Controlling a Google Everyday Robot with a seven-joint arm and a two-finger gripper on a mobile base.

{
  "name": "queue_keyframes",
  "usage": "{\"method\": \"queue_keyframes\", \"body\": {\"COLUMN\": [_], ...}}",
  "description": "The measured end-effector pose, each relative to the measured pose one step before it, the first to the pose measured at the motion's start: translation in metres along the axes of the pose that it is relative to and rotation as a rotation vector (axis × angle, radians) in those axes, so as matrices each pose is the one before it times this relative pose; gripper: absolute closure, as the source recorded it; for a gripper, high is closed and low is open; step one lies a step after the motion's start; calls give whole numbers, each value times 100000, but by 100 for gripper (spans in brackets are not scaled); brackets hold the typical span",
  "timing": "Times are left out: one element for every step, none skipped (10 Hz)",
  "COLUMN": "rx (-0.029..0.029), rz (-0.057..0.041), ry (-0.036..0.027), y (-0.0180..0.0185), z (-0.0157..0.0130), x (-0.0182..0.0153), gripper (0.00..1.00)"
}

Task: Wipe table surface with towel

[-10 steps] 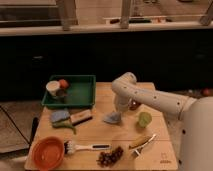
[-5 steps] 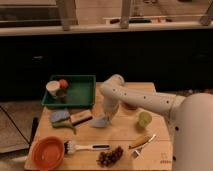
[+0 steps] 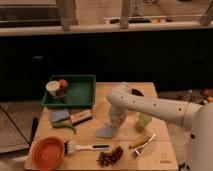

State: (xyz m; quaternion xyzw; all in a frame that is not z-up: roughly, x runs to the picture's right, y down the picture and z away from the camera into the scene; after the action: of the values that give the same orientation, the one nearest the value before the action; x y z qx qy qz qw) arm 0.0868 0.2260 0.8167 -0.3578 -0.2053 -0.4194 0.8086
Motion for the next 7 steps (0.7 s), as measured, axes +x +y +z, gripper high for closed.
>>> {"method": "queue_keyframes", "body": {"rx": [-381,-155,313,802,919,1178,861], "rz": [4500,4087,2386,3222,1265,782,41], "ry": [173,695,814,2829,1622,1372,818], "y": [1560,813,78,-847,-1035,-1364,-1117], "z": [13,-71,-201,-622,-485,-361,-241], "x": [1126,1000,768,1810,1063,1031,545], "gripper": [99,99,99,99,99,99,99]}}
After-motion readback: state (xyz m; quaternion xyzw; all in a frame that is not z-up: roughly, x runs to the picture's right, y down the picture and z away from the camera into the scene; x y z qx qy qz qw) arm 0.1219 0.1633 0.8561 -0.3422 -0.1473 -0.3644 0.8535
